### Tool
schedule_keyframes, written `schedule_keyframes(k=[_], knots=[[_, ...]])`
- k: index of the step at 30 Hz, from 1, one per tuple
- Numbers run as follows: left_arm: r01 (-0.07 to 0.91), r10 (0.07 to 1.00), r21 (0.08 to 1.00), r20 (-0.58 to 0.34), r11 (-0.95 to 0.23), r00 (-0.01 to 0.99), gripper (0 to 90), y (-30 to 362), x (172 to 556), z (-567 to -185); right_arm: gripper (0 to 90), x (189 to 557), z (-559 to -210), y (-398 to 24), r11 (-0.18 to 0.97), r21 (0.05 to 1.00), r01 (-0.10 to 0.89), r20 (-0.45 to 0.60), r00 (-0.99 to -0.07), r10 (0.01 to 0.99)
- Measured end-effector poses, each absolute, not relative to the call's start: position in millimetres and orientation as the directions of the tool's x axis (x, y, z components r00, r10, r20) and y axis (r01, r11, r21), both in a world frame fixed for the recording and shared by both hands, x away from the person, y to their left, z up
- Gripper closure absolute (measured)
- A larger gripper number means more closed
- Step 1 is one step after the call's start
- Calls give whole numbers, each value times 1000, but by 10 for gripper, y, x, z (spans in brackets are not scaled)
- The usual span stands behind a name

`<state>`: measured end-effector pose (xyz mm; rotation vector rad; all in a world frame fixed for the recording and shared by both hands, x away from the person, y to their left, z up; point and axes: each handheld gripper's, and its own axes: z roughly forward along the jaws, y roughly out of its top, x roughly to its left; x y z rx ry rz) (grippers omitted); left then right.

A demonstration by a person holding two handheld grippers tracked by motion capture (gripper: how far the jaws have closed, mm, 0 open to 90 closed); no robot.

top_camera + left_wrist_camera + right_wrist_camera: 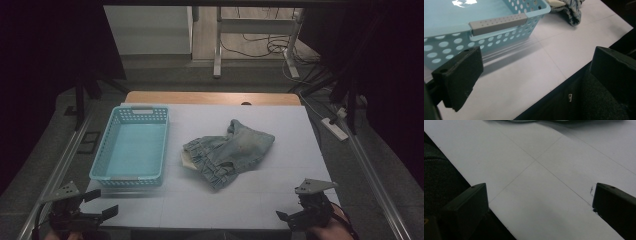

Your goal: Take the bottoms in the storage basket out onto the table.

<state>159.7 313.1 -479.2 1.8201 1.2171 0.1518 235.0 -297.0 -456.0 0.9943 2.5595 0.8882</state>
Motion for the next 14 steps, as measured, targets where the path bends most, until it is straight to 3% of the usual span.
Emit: schedule_keyframes(k=[14], knots=[[695,790,710,-359,-114,496,0,3141,1578,-4805,4,2355,-4567,-2957,590,614,524,-20,-737,676]])
